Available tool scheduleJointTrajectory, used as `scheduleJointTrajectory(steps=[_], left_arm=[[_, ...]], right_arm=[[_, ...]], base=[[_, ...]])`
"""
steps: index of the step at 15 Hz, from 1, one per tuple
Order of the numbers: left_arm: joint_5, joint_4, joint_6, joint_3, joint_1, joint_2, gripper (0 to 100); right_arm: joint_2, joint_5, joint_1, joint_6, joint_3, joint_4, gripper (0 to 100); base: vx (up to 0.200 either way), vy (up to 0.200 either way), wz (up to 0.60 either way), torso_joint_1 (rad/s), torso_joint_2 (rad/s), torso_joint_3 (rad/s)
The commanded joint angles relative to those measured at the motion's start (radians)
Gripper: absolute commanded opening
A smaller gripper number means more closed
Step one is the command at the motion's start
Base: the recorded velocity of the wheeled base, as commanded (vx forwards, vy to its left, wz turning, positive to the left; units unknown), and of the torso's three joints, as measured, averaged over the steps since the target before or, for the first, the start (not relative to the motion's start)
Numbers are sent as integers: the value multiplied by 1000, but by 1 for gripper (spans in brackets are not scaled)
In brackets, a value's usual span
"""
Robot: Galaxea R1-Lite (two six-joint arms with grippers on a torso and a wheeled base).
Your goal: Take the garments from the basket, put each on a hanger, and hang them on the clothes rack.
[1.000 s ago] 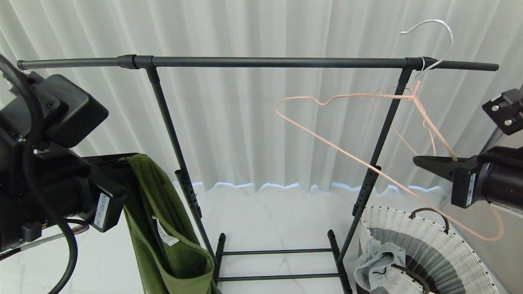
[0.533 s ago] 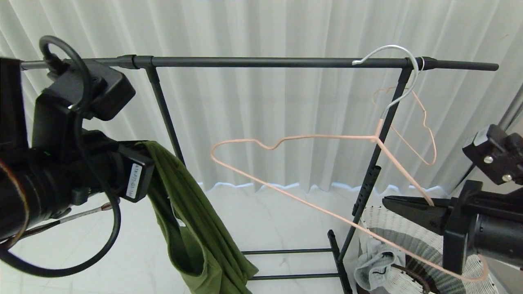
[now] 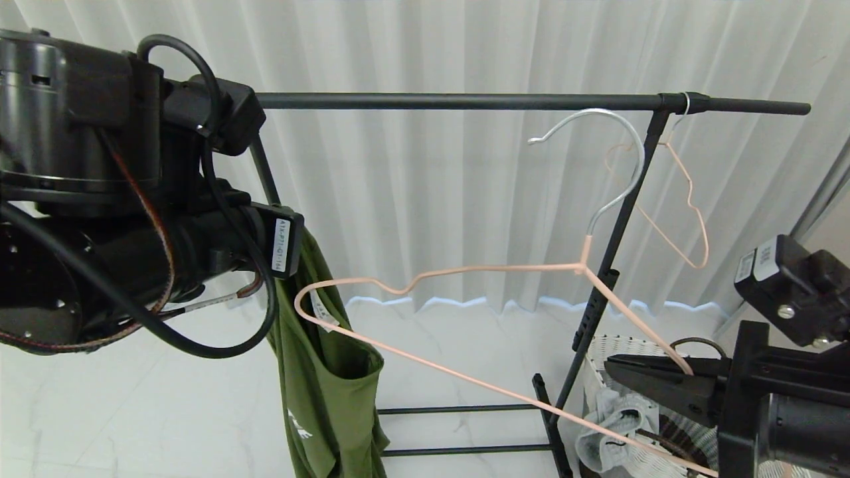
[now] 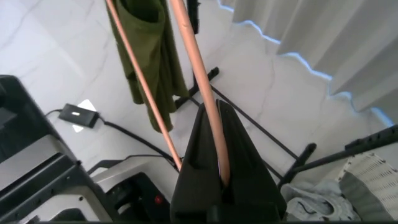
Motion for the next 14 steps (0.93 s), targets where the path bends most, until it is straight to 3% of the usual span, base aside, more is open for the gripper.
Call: scheduleJointTrajectory(steps=[1, 7, 11, 14], left_arm=[[0, 0, -8, -11, -6, 19, 0], [0, 0, -73, -21, -21, 36, 0], [29, 0, -122, -31, -21, 65, 0], [55, 0, -139, -77, -20, 90, 0]], right_arm=[[33, -33, 1, 0, -5, -3, 0], [185, -119, 1, 98, -127, -21, 0], [228, -125, 11, 160, -210, -29, 0], [228, -125, 74, 178, -206, -21, 0]], base=[[0, 0, 0, 0, 0, 0], [0, 0, 0, 0, 0, 0], [0, 0, 0, 0, 0, 0], [0, 0, 0, 0, 0, 0]])
